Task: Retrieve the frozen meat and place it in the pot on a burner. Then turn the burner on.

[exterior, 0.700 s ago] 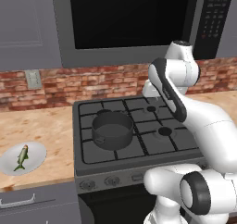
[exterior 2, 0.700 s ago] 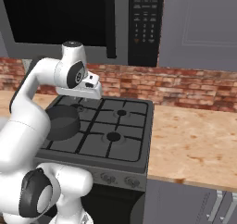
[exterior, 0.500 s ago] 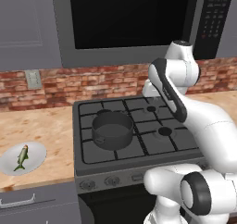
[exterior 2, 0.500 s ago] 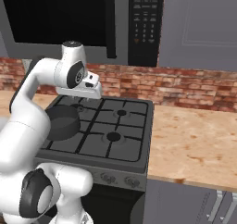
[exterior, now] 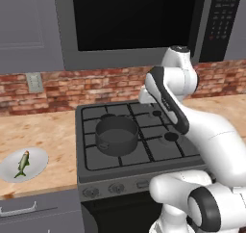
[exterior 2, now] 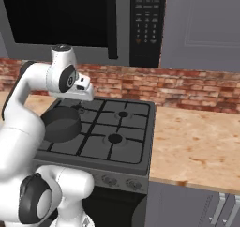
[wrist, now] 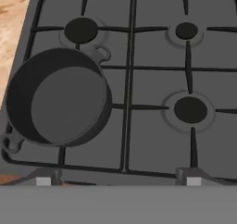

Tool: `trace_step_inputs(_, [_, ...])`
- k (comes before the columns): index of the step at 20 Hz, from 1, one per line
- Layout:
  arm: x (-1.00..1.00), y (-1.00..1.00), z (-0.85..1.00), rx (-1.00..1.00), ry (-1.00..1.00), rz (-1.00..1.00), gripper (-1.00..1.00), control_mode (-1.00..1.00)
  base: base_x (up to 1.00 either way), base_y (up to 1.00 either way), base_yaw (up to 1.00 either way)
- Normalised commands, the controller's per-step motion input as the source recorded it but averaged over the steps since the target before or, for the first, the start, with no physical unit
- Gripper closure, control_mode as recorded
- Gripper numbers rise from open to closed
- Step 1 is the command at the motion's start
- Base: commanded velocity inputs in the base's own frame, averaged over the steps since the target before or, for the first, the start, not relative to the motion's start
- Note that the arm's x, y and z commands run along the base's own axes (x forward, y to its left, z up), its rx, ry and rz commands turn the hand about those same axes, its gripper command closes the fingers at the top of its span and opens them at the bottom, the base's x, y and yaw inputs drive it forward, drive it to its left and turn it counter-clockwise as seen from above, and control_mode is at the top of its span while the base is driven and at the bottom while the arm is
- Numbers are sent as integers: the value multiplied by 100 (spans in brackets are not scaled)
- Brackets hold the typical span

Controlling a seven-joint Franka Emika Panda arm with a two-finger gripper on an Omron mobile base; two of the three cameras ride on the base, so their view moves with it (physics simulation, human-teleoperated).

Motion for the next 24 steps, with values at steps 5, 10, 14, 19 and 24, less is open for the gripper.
trace_step_inputs(5, [0,77,-26,2,0,0,-100,-100,0,0,0])
trace_step_inputs(10, [0,76,-20,1,0,0,-100,-100,0,0,0])
trace_step_inputs(14, [0,64,-4,0,0,0,-100,-100,0,0,0])
trace_step_inputs(19, [0,58,0,0,0,0,-100,-100,0,0,0])
trace_step_inputs(24, [0,62,0,0,0,0,-100,-100,0,0,0])
